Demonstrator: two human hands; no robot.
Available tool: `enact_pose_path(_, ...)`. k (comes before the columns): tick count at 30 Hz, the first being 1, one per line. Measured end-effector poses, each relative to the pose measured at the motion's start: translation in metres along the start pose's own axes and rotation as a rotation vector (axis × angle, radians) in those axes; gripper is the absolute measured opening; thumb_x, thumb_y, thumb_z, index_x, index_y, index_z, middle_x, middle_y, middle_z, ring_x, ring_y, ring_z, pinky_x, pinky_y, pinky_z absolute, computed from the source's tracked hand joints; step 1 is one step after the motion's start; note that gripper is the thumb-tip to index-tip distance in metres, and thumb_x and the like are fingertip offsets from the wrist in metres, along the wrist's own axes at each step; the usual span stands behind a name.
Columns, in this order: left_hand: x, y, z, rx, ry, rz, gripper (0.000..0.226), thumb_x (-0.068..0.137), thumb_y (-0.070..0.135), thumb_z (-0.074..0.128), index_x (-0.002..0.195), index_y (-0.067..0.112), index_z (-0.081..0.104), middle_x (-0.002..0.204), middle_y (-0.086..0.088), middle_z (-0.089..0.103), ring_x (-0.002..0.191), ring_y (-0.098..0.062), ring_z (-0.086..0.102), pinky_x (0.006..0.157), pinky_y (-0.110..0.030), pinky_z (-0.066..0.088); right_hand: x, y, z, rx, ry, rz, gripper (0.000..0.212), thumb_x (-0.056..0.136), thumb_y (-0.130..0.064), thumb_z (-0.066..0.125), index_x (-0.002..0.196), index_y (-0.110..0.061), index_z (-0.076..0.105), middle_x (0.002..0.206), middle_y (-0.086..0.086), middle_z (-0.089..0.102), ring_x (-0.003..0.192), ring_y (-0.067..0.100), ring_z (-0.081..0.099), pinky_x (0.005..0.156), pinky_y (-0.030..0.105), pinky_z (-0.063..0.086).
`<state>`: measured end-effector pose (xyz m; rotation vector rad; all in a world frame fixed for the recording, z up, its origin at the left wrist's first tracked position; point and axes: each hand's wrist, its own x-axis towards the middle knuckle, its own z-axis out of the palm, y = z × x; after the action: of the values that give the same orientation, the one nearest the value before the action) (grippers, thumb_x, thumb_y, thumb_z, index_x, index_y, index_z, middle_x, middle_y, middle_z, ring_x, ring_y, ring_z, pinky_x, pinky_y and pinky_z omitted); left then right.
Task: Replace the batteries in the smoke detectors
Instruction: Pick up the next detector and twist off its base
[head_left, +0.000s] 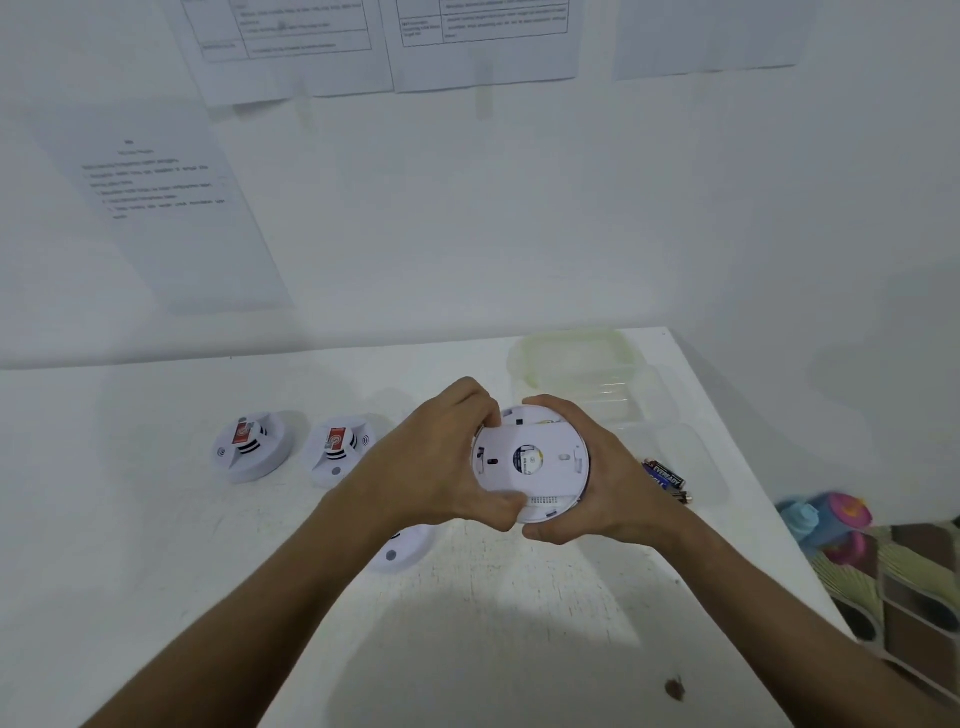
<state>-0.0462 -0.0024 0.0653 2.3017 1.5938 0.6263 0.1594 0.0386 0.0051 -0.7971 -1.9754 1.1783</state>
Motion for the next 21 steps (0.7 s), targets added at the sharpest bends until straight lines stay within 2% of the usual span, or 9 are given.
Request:
enact_pose_path(4, 0.002, 0.005, 0.004, 0.023, -0.004, -0.014, 0.061, 0.045, 0.070, 0.062, 0.087, 0.028, 0.045, 0.090, 0.012, 0.044, 0.080, -0.010, 0.050, 0.063, -0.026, 0.050, -0.005, -0.001, -0.001, 0.019, 0.037, 0.007, 0.094, 0.055, -0.017, 0.091, 0.135, -0.027, 0.043, 0.130, -0.006, 0.057, 0.123, 0.019, 0.054, 0.097, 0.024, 0.048)
enact_pose_path(7, 0.003, 0.008, 0.010, 0.000, 0.015, -0.060, 0.061, 0.047, 0.068, 0.069, 0.082, 0.024, 0.045, 0.086, 0.009, 0.042, 0.077, -0.011, 0.048, 0.061, -0.035, 0.051, -0.008, 0.000, -0.003, 0.032, 0.043, 0.007, 0.093, 0.056, -0.007, 0.089, 0.135, -0.024, 0.044, 0.130, -0.004, 0.058, 0.123, 0.021, 0.055, 0.098, 0.026, 0.048)
enact_pose_path(10, 0.004, 0.011, 0.012, -0.002, -0.010, -0.078, 0.061, 0.051, 0.066, 0.072, 0.089, 0.024, 0.050, 0.091, 0.011, 0.046, 0.082, -0.010, 0.053, 0.065, -0.035, 0.054, -0.009, 0.004, -0.008, 0.027, 0.039, 0.015, 0.094, 0.057, -0.006, 0.090, 0.138, -0.016, 0.043, 0.131, 0.001, 0.057, 0.124, 0.026, 0.054, 0.100, 0.034, 0.050)
enact_pose_path(13, 0.007, 0.012, 0.008, 0.002, -0.035, -0.021, 0.059, 0.059, 0.059, 0.078, 0.103, 0.026, 0.057, 0.101, 0.016, 0.049, 0.088, -0.006, 0.055, 0.070, -0.030, 0.056, -0.010, 0.007, -0.015, 0.023, 0.051, 0.030, 0.093, 0.056, -0.001, 0.091, 0.137, -0.013, 0.045, 0.129, 0.000, 0.059, 0.123, 0.026, 0.055, 0.097, 0.032, 0.051)
enact_pose_path(17, 0.009, 0.012, 0.005, -0.030, -0.071, -0.002, 0.071, 0.063, 0.056, 0.079, 0.124, 0.025, 0.061, 0.114, 0.020, 0.045, 0.095, -0.003, 0.054, 0.079, -0.027, 0.056, -0.013, 0.007, -0.022, 0.019, 0.063, 0.050, 0.095, 0.056, -0.001, 0.092, 0.137, -0.015, 0.044, 0.129, -0.003, 0.059, 0.123, 0.024, 0.055, 0.095, 0.031, 0.052)
enact_pose_path(19, 0.011, 0.014, 0.007, 0.010, -0.080, -0.001, 0.070, 0.063, 0.057, 0.077, 0.123, 0.024, 0.062, 0.115, 0.020, 0.042, 0.097, -0.006, 0.053, 0.081, -0.030, 0.054, -0.013, 0.008, -0.021, -0.005, 0.056, 0.067, 0.096, 0.056, -0.006, 0.093, 0.137, -0.019, 0.044, 0.130, -0.004, 0.058, 0.123, 0.023, 0.055, 0.096, 0.036, 0.053)
enact_pose_path(21, 0.011, 0.019, 0.009, 0.076, -0.088, 0.005, 0.068, 0.059, 0.059, 0.073, 0.114, 0.021, 0.063, 0.112, 0.016, 0.039, 0.092, -0.010, 0.054, 0.077, -0.032, 0.054, -0.014, 0.009, -0.018, -0.021, 0.051, 0.074, 0.095, 0.057, -0.009, 0.094, 0.137, -0.021, 0.044, 0.131, -0.003, 0.058, 0.123, 0.023, 0.056, 0.096, 0.043, 0.053)
